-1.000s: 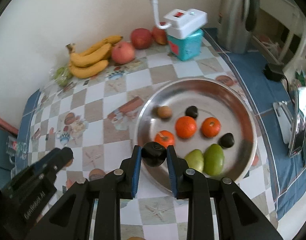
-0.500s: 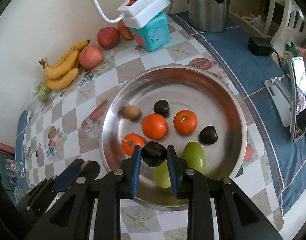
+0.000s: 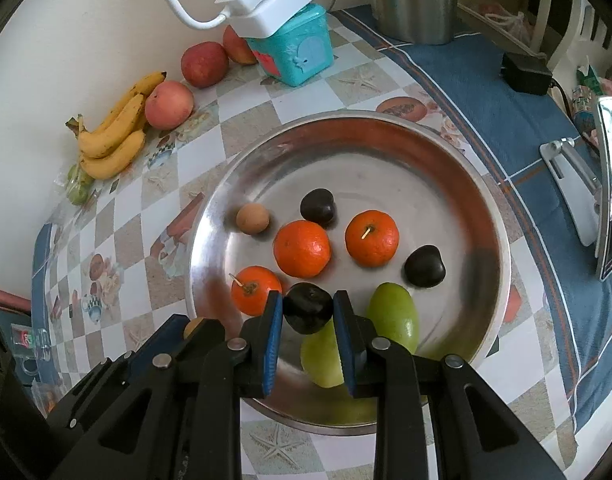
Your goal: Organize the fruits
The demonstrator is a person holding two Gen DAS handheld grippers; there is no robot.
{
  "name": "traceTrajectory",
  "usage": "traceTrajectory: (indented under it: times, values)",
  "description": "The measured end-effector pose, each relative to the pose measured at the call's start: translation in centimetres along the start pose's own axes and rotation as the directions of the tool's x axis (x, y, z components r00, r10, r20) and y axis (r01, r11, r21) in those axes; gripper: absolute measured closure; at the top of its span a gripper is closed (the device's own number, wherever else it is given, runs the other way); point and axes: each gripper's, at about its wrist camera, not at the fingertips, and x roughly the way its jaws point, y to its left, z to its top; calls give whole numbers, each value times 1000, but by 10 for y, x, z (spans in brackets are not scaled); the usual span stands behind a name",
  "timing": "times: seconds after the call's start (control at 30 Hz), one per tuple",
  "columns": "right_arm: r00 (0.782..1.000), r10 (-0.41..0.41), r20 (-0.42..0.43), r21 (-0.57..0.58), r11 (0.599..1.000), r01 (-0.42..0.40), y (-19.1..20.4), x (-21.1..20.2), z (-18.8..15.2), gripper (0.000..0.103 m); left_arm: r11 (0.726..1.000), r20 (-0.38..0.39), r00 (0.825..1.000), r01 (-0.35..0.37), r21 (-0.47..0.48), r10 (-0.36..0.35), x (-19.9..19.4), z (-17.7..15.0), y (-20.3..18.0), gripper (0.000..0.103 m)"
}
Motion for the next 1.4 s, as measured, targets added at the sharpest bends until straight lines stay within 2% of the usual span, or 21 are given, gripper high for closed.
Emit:
traceTrajectory:
  times: [0.13,0.33,0.4,0.57,0.67,0.73,0.77,0.8,0.87,0.93,1.0,1.03,1.07,1.1,1.17,1.27,1.4]
  values:
    - [1000,-4,-4,10,1000,4,-2,0,0,76,1000,-2,1000,9,-19,-9,-1,1,3,69]
    - [1000,4,-4,27,1000,-4,-4,-1,0,75,1000,-3,1000,0,-23,0,-3,1,5,68]
    - [1000,3,-2,30,1000,-3,-4,-2,0,72,1000,-7,1000,-14,-28,13,-3,1,7,68]
    - [1000,-5,-10,43,999,5,-6,-1,1,62,989,-31,995,-99,-114,96,-3,3,31,68]
    - [999,-20,-26,58,998,22,-8,2,0,49,966,-62,986,-162,-202,153,-3,1,55,68]
    - [999,-27,-32,57,998,29,-9,3,0,48,945,-82,976,-214,-248,200,-4,-2,72,68]
    - [999,-32,-35,54,998,33,-8,3,-1,47,936,-89,972,-234,-262,218,-5,-2,77,64]
    - [999,-35,-36,49,998,36,-7,4,-1,44,928,-95,967,-255,-274,237,-5,-4,82,47]
    - [998,-44,-38,34,998,46,-3,5,-2,42,907,-103,954,-301,-294,283,-7,-7,92,28]
    - [998,-54,-40,16,998,54,1,6,-3,42,896,-104,944,-330,-297,313,-10,-8,98,28]
    - [997,-65,-41,-1,998,65,4,7,-4,41,887,-101,934,-358,-293,343,-13,-9,100,19]
    - [997,-72,-40,-12,997,72,7,7,-6,38,881,-96,927,-375,-288,363,-15,-10,100,16]
    - [996,-75,-40,-22,997,74,9,8,-7,28,877,-90,920,-391,-281,381,-16,-10,100,15]
    - [997,-73,-40,-32,997,71,12,9,-8,24,875,-87,917,-398,-275,389,-18,-11,101,15]
    - [997,-61,-45,-50,997,59,16,10,-11,24,873,-84,912,-410,-263,402,-18,-11,103,14]
    - [997,-58,-44,-78,995,54,23,12,-15,21,870,-83,907,-420,-258,413,-21,-11,105,3]
    - [997,-69,-39,-120,991,64,33,14,-22,18,855,-69,890,-454,-251,452,-28,-15,109,2]
